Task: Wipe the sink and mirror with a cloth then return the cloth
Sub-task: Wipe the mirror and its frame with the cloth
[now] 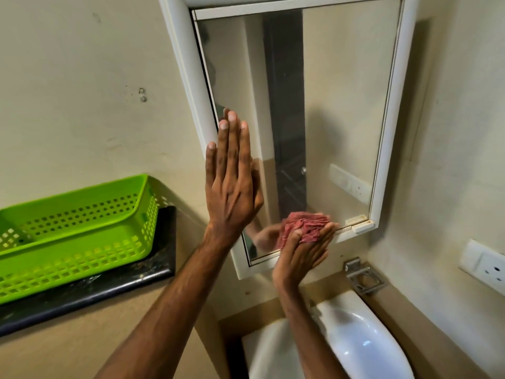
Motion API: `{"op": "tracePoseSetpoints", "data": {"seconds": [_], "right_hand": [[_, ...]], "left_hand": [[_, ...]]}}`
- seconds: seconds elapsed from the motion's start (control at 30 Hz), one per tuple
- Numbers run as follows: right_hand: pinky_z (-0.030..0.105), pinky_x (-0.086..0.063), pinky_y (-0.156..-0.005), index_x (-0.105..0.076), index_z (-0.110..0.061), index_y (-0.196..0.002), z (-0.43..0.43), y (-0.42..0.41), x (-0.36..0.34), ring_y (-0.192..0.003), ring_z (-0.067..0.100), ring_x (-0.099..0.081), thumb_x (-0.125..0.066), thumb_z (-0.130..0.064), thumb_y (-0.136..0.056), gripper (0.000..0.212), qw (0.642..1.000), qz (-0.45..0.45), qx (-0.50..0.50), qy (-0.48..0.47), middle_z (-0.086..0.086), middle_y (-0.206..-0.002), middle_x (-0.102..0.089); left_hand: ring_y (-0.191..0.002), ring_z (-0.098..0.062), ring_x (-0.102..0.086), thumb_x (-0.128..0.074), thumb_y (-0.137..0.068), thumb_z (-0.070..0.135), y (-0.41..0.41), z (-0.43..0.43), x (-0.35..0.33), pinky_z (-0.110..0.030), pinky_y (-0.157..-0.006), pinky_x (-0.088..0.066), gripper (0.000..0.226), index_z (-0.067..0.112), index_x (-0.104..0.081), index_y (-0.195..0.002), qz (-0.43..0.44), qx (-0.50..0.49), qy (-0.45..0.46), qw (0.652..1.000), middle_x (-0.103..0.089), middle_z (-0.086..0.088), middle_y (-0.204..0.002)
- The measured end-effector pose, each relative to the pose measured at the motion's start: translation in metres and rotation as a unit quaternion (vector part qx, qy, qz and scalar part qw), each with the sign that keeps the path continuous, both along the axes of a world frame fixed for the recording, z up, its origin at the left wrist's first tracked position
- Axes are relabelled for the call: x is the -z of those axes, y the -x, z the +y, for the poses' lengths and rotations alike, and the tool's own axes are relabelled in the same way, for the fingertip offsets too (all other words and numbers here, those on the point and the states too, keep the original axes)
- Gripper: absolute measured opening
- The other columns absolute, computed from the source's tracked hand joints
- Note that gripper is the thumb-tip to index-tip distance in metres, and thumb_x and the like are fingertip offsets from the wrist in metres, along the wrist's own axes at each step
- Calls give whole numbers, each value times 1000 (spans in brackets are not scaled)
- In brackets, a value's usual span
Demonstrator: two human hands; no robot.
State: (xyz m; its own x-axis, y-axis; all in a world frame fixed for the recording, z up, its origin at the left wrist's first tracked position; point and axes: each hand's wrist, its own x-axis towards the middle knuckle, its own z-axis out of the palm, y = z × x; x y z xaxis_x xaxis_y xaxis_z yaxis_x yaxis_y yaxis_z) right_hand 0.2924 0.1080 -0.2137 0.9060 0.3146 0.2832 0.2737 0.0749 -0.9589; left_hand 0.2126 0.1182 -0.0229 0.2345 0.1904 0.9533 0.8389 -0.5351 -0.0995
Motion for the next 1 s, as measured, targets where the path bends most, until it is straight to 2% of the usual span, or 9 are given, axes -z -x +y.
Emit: {"op": "tracePoseSetpoints", "data": {"seconds": [0.13, 0.2, 0.33, 0.43, 0.57, 0.7, 0.77, 0.83, 1.0], "right_hand": [[57, 2, -130, 17, -16, -165, -26, 93, 16, -163, 25, 9, -23, -65, -104, 87, 976, -170, -130, 44, 5, -175, 16], [58, 8, -129, 16, -12, -164, -30, 111, 21, -163, 27, 13, -22, -61, -105, 86, 962, -201, -180, 41, 6, -174, 20], [55, 4, -130, 15, -10, -165, -18, 84, 27, -163, 26, 9, -34, -61, -104, 93, 954, -257, -132, 79, 10, -175, 15], [50, 4, -131, 13, -13, -165, -10, 59, 22, -164, 27, 4, -47, -61, -99, 101, 950, -289, -95, 62, 12, -176, 8], [54, -2, -131, 4, -14, -167, -1, 2, -5, -163, 19, 1, -31, -57, -104, 84, 991, -129, -30, -4, 8, -177, 1], [60, -7, -130, -1, -9, -164, 6, -37, -14, -161, 28, -8, -23, -58, -106, 79, 999, -17, 43, -26, 18, -174, -6], [57, -9, -130, -1, -8, -165, 7, -30, -15, -162, 27, -9, -24, -58, -104, 82, 998, 34, 40, -25, 14, -175, -5], [53, -10, -131, 1, -7, -165, 4, -6, -12, -163, 26, -8, -23, -59, -103, 84, 998, 47, 31, -3, 12, -175, -3], [52, 2, -130, 16, -15, -162, 3, 23, -9, -162, 21, 8, -19, -65, -99, 88, 998, 63, -27, 10, 6, -175, 13]], "left_hand": [[-154, -20, -2, -37, -103, 22, -1, -2, 1, -43, -127, -8, 59, 2, -22, -157, -4, 4, 0, 1000, -19, -19, -165], [-154, -22, -5, -38, -103, 20, 0, -3, 0, -44, -127, -11, 58, 0, -24, -156, -2, 15, -5, 1000, -22, -21, -164], [-156, -26, -11, -42, -101, 18, 3, -4, 2, -46, -127, -16, 60, 0, -25, -156, 12, 24, -5, 1000, -21, -20, -165], [-156, -29, -16, -44, -100, 17, 4, -2, 3, -46, -127, -16, 64, 1, -21, -157, 18, 20, -2, 1000, -20, -19, -165], [-156, -27, -15, -46, -97, 17, 3, -1, 3, -45, -127, -16, 65, 0, -24, -156, 20, 17, -12, 1000, -24, -20, -164], [-155, -28, -18, -47, -97, 18, 4, 0, 4, -46, -126, -18, 63, 0, -28, -155, 27, 13, -14, 999, -28, -21, -162], [-154, -31, -23, -47, -97, 16, 4, -1, 5, -48, -125, -21, 63, 1, -29, -155, 33, 10, -15, 999, -28, -21, -162], [-154, -31, -22, -44, -98, 15, 3, -3, 5, -48, -125, -22, 62, 1, -28, -156, 36, 10, -17, 999, -26, -20, -163], [-155, -29, -17, -41, -102, 19, 3, -5, 5, -47, -126, -19, 59, 1, -25, -156, 33, 11, -9, 999, -23, -20, -164]]}}
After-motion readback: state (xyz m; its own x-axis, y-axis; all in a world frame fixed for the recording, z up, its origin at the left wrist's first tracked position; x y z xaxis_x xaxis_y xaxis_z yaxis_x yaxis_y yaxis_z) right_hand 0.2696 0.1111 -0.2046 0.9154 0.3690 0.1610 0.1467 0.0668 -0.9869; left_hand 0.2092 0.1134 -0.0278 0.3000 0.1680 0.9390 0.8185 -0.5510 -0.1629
